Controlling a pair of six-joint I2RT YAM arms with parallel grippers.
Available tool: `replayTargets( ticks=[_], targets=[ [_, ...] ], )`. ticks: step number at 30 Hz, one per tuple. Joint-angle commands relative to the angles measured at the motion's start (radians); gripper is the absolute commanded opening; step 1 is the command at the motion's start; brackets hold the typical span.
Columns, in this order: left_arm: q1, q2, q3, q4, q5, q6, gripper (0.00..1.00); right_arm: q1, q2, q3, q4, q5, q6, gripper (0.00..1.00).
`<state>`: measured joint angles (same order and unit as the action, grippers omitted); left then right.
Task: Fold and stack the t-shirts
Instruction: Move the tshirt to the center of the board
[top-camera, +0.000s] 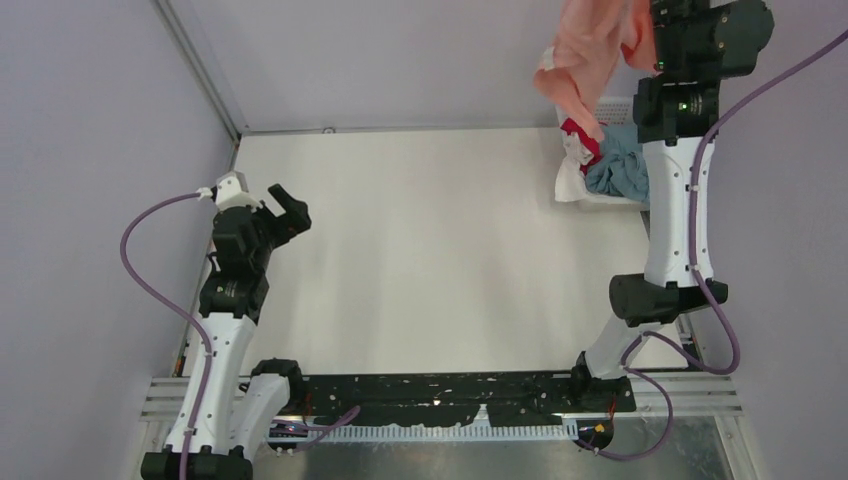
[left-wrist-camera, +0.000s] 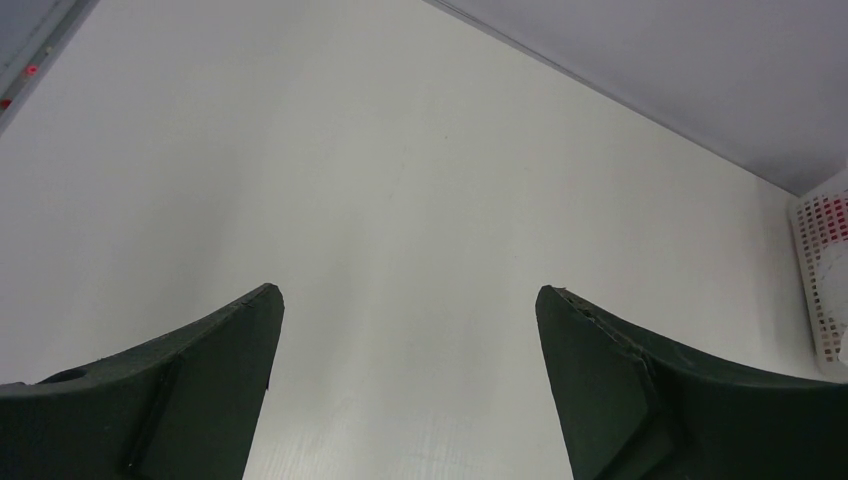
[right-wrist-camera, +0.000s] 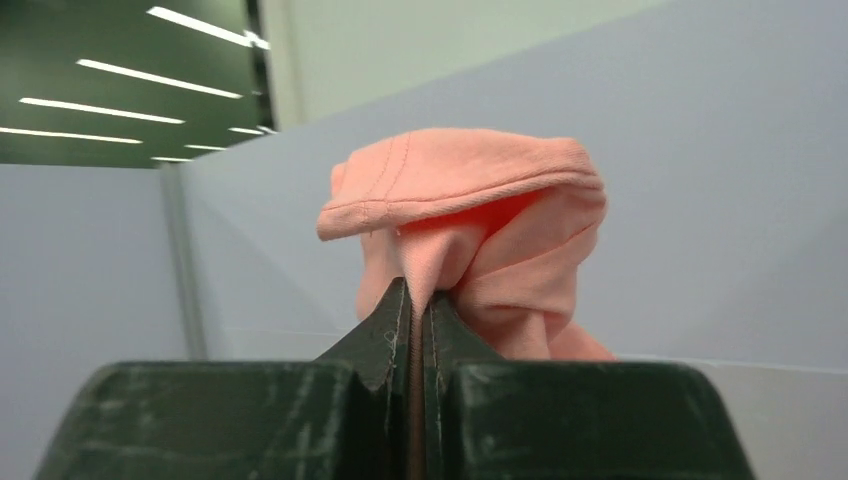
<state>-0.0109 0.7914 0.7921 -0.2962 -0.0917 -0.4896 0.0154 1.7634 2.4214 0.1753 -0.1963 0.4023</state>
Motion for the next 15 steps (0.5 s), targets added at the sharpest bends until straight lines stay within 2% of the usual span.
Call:
replayTargets(
  ticks=[1,7,10,14,15],
  targets=[
    [0.006,-0.021,-0.004,0.046,0.013,-0.012,0.99,0.168,-0.037,0.003,0.132,-0.132,0.033,0.05],
    [0.006,-0.032,-0.004,0.008,0.014,-0.040,0.99,0.357,-0.048,-0.006,0.178,-0.181,0.035,0.05],
    [0.006,-0.052,-0.002,-0.037,0.008,-0.050,0.99,0.389,-0.076,-0.074,0.170,-0.187,0.106,0.05],
    [0.006,-0.092,-0.006,-0.105,-0.037,-0.075,0.99,0.393,-0.202,-0.377,0.191,-0.150,0.215,0.05],
    [0.006,-0.103,-0.013,-0.116,-0.046,-0.085,0.99,0.393,-0.270,-0.532,0.191,-0.126,0.238,0.05]
  ],
)
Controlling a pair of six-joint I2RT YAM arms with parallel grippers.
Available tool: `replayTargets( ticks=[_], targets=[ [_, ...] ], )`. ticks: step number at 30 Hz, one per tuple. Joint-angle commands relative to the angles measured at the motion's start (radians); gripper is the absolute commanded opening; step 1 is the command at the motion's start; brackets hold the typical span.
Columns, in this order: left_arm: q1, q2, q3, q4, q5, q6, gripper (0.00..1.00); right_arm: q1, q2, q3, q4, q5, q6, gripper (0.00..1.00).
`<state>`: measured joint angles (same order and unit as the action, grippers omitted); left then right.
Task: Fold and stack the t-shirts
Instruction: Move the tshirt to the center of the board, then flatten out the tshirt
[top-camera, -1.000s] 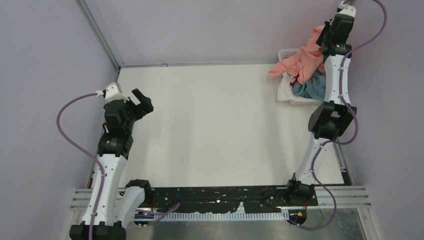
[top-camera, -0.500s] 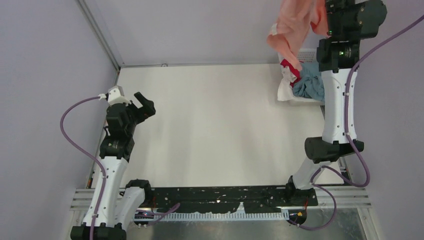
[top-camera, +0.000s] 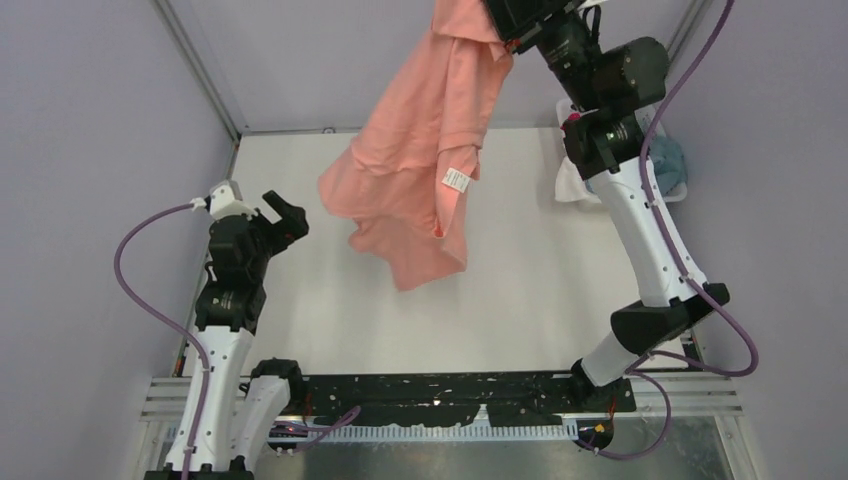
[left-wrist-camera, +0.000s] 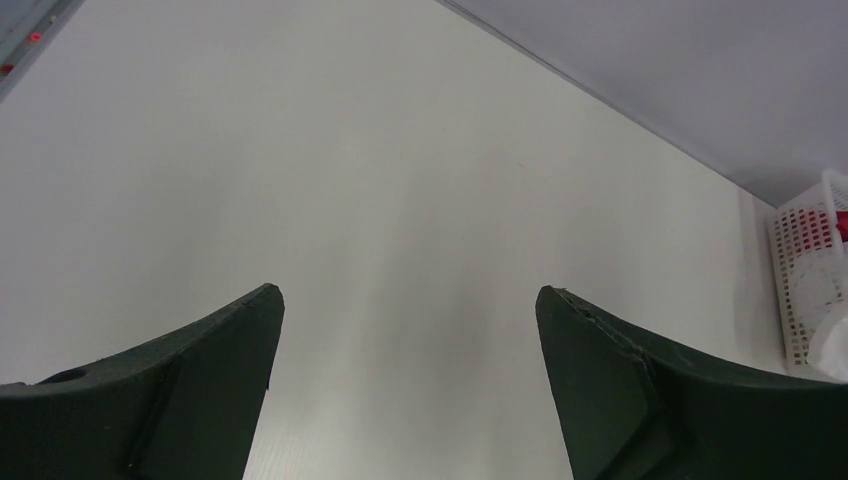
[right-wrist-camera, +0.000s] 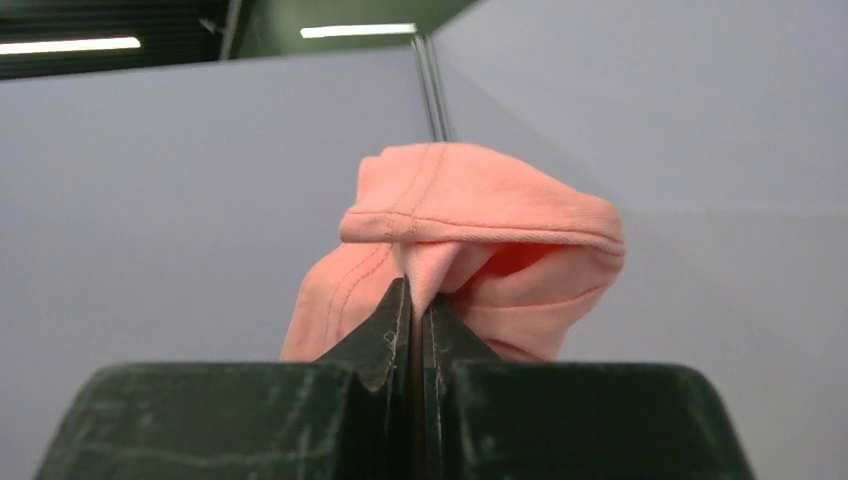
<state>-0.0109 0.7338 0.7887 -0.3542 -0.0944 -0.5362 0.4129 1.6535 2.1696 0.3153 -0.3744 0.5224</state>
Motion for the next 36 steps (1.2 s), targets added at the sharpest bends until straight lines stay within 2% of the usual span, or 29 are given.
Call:
replayTargets(
  ticks=[1,4,7,9,11,12,13,15,16,19,22,25,26,29,31,36],
  targets=[
    [0.006,-0.058,-0.017,-0.065,-0.047,-0.047,0.99,-0.005,-0.194,-0.356,0.044,0.122,0.126,0.05],
    [0.006,-0.071,-0.044,-0.075,-0.042,-0.062,0.99,-0.006,-0.363,-0.775,-0.014,0.308,0.174,0.05],
    [0.005,-0.054,-0.061,-0.091,-0.030,-0.069,0.99,-0.015,-0.445,-1.050,-0.110,0.577,0.207,0.06],
    [0.006,-0.023,-0.063,-0.103,-0.009,-0.074,0.99,-0.049,-0.458,-1.215,-0.223,0.685,0.211,0.17],
    [0.006,0.020,-0.061,-0.105,0.023,-0.074,0.99,-0.120,-0.432,-1.255,-0.290,0.718,0.190,0.36],
    [0.006,0.046,-0.056,-0.106,0.040,-0.075,0.99,-0.171,-0.405,-1.254,-0.323,0.708,0.174,0.52],
    [0.006,0.082,-0.049,-0.110,0.055,-0.074,0.99,-0.190,-0.390,-1.234,-0.388,0.708,0.136,0.61],
    [0.006,0.139,-0.026,-0.128,0.085,-0.074,0.99,-0.209,-0.353,-1.177,-0.471,0.729,0.029,0.92],
    [0.006,0.167,-0.014,-0.140,0.089,-0.076,0.99,-0.204,-0.346,-1.151,-0.505,0.755,-0.003,0.98],
    [0.006,0.241,0.003,-0.125,0.156,-0.084,0.99,-0.164,-0.335,-1.051,-0.648,0.801,-0.133,0.95],
    [0.006,0.320,0.008,-0.088,0.164,-0.104,0.99,-0.059,-0.355,-1.031,-0.692,0.796,-0.212,0.95],
    [0.006,0.429,0.069,-0.120,0.151,-0.104,0.99,0.082,-0.356,-1.052,-0.672,0.610,-0.326,0.95],
    [0.006,0.472,0.092,-0.134,0.147,-0.101,0.99,0.176,-0.344,-1.054,-0.666,0.516,-0.345,0.95],
    [0.006,0.562,0.143,-0.140,0.139,-0.089,0.99,0.425,-0.228,-1.013,-0.661,0.390,-0.432,0.95],
    [0.006,0.607,0.165,-0.143,0.137,-0.089,0.99,0.547,-0.124,-0.952,-0.666,0.273,-0.478,0.97],
    [0.022,0.664,0.171,-0.148,0.118,-0.098,0.99,0.696,0.119,-0.770,-0.727,0.068,-0.641,1.00]
  ],
)
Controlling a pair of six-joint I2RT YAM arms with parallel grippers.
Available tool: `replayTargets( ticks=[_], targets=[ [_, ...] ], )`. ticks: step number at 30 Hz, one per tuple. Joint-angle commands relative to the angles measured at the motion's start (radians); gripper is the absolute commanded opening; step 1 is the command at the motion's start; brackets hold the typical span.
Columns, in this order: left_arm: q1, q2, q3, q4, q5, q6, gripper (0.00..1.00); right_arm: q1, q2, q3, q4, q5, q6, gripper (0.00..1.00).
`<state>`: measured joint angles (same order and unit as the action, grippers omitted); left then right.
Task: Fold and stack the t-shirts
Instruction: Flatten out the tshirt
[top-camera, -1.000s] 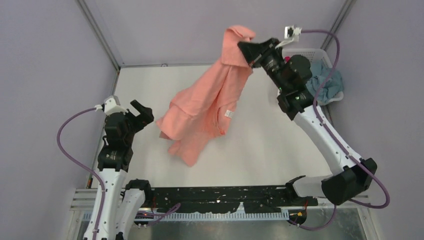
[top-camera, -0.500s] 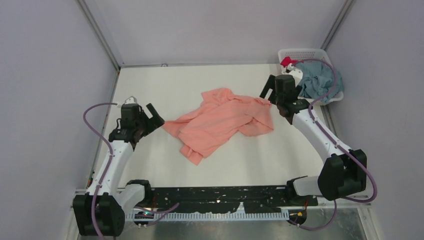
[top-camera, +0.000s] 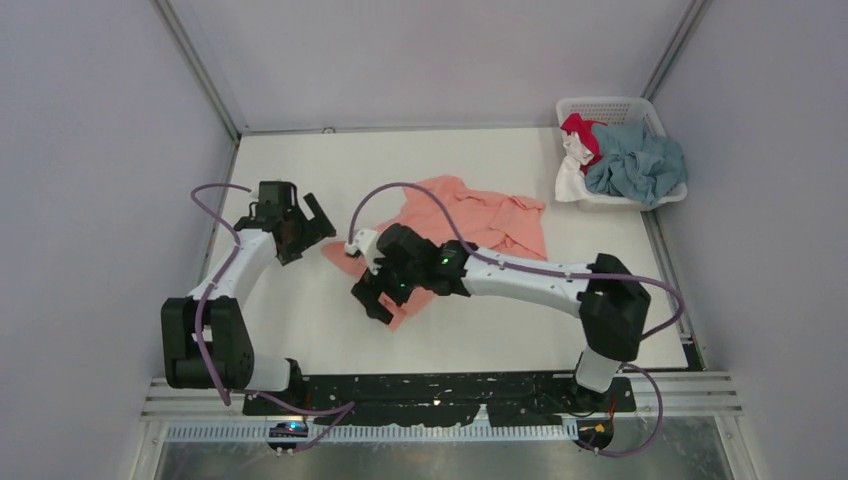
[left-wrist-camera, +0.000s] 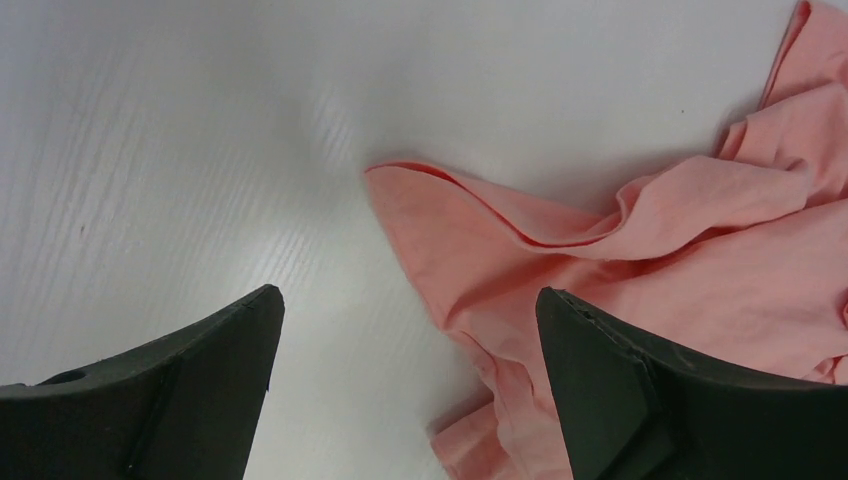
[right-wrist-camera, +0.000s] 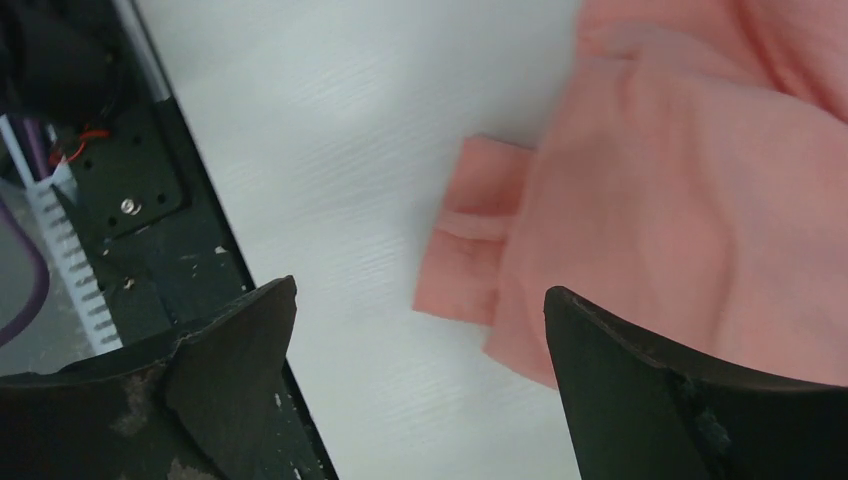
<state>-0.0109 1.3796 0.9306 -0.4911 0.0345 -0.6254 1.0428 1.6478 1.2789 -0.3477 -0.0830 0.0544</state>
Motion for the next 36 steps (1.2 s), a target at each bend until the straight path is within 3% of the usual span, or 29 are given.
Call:
replayTargets(
  ticks=[1,6,13,20,22,24,25,27,33,36],
  targets=[
    [0.035,0.023,0.022,0.000,-0.007,-0.015,0.99,0.087,0.151,0.136,-0.073,-0.248,-0.185,0.98],
    [0.047,0.036,-0.015,0.027,0.012,-0.025,0.99,0.111,0.319,0.252,-0.203,-0.248,-0.245,0.88],
    [0.052,0.042,-0.030,0.029,0.025,-0.024,0.99,0.109,0.347,0.202,-0.225,-0.006,-0.257,0.82],
    [0.053,0.050,-0.009,0.018,0.016,-0.018,0.99,0.085,0.401,0.136,-0.233,-0.003,-0.233,0.66],
    [0.053,0.054,-0.001,0.016,0.016,-0.016,0.99,0.084,0.410,0.132,-0.236,0.016,-0.230,0.57],
    [0.053,0.057,-0.003,0.022,0.024,-0.016,0.99,0.080,0.405,0.122,-0.231,0.019,-0.226,0.38],
    [0.053,0.058,-0.004,0.026,0.031,-0.016,0.99,0.079,0.388,0.108,-0.219,0.021,-0.226,0.24],
    [0.053,0.062,-0.007,0.027,0.050,-0.018,0.99,0.079,0.335,0.079,-0.202,0.033,-0.217,0.09],
    [0.045,0.058,-0.068,0.080,0.159,-0.047,0.99,0.053,-0.003,-0.055,-0.184,0.017,-0.177,0.05],
    [0.022,0.053,-0.102,0.081,0.157,-0.062,0.99,0.010,-0.205,-0.149,-0.255,0.033,-0.120,0.05]
  ],
)
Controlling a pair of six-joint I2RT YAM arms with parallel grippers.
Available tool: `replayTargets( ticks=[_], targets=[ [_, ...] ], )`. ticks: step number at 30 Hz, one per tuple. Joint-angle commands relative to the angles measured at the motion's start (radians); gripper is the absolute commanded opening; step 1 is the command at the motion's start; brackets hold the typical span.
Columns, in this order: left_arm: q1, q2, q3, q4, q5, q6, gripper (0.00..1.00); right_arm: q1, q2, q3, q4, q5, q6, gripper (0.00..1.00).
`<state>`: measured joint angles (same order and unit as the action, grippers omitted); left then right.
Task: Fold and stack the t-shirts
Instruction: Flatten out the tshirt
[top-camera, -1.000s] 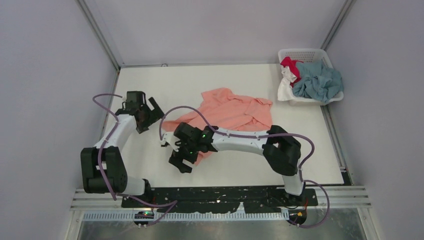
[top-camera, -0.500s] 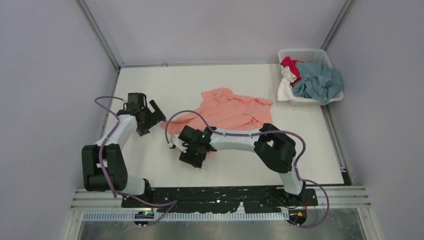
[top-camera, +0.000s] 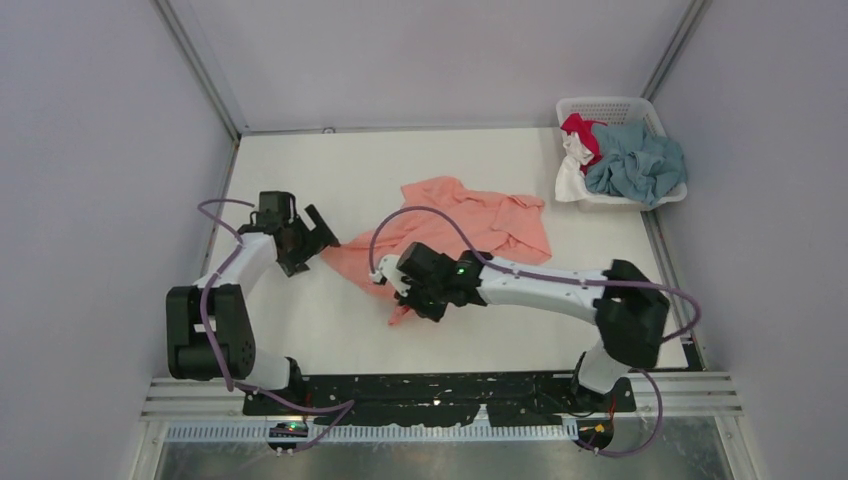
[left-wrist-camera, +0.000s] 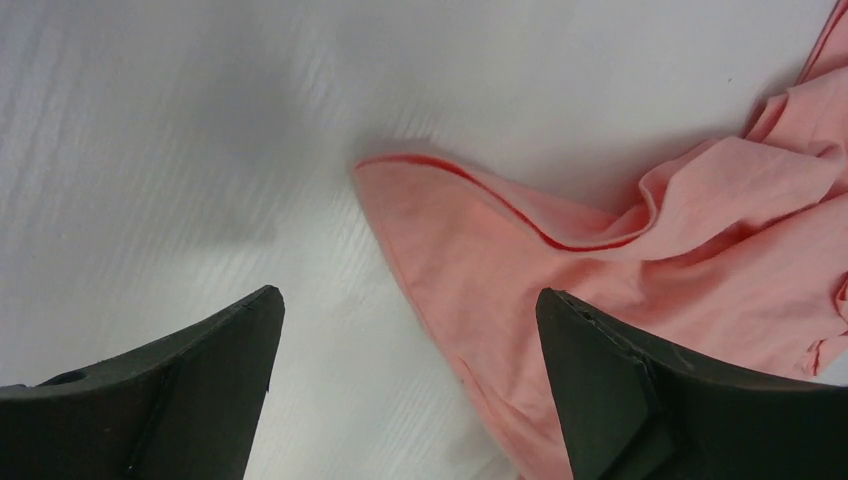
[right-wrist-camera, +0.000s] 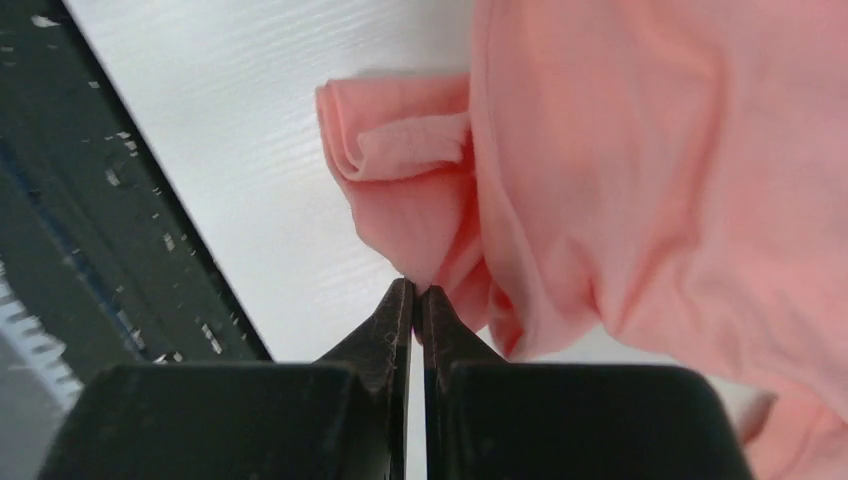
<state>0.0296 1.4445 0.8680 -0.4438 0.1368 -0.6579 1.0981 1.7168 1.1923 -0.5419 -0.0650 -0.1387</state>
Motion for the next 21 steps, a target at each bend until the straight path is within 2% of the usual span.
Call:
replayTargets(
  ticks=[1,4,8,13,16,19,21],
  targets=[
    [-0.020,-0.012,-0.044,0.024,0.048,-0.032,0.99,-0.080,-0.309,-0.081,-0.080,0.046,0.112,0.05],
    [-0.083,-0.017,-0.047,-0.026,0.040,-0.046,0.99,-0.193,-0.474,-0.168,-0.185,0.126,0.200,0.05],
    [-0.155,-0.058,-0.062,-0.064,-0.003,-0.072,0.99,-0.386,-0.616,-0.227,-0.255,0.224,0.301,0.05],
    [-0.329,-0.134,-0.091,-0.146,-0.045,-0.065,0.99,-0.419,-0.650,-0.275,-0.177,0.099,0.294,0.05],
    [-0.432,-0.177,-0.135,-0.150,0.009,-0.023,0.99,-0.419,-0.606,-0.293,-0.162,0.016,0.283,0.05],
    [-0.613,-0.233,-0.175,-0.081,0.078,0.084,0.94,-0.420,-0.574,-0.302,-0.152,-0.006,0.273,0.05],
    [-0.756,-0.259,-0.166,-0.086,0.025,0.141,0.94,-0.419,-0.565,-0.303,-0.151,-0.024,0.266,0.05]
  ],
)
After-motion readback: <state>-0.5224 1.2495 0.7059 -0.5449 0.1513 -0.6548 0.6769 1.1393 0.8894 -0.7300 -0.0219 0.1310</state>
